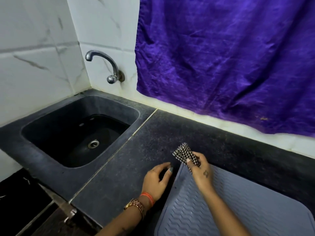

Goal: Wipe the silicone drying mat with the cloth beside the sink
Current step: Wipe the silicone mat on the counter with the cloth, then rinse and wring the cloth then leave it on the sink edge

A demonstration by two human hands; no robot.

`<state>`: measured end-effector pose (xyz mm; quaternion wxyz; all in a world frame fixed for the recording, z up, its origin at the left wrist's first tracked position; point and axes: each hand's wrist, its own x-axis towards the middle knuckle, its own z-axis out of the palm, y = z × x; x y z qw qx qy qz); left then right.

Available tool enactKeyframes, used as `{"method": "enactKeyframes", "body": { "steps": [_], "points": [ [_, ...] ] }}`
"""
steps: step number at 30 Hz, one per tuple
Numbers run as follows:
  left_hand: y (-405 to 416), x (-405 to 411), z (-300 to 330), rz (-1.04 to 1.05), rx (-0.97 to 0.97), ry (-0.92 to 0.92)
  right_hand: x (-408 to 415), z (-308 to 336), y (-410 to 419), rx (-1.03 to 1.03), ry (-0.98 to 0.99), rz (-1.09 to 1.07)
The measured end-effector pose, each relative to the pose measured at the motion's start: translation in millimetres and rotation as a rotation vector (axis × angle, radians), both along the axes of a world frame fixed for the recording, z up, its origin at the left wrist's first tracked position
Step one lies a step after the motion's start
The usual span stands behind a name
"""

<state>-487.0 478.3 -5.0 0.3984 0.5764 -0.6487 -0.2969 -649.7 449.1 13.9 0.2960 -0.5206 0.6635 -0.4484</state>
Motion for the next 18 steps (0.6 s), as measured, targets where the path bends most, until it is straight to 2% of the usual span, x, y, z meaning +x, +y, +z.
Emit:
{"method": "enactKeyframes", "body": {
  "steps": [4, 7, 9, 12, 14, 18],
  "points": [
    [2, -8, 13, 0.049, 0.147, 0.333, 38, 8, 13, -0.017, -0.091, 0.058],
    [-2, -2, 27, 0.164, 0.304, 0.695, 67, 14, 23, -0.064, -0.042, 0.164],
    [-6, 11, 38, 0.233, 0.343, 0.895, 86, 17, 30, -0.097, 0.015, 0.239],
    [-9, 40, 56, 0.32, 0.329, 0.994, 111, 21, 37, -0.104, 0.029, 0.384],
    [-11, 64, 63, 0.332, 0.362, 1.025, 126, 27, 35, -0.021, -0.103, 0.444],
    [-18, 110, 68, 0.209, 0.495, 1.191, 154, 35, 19, 0.213, -0.471, 0.407]
  ]
}}
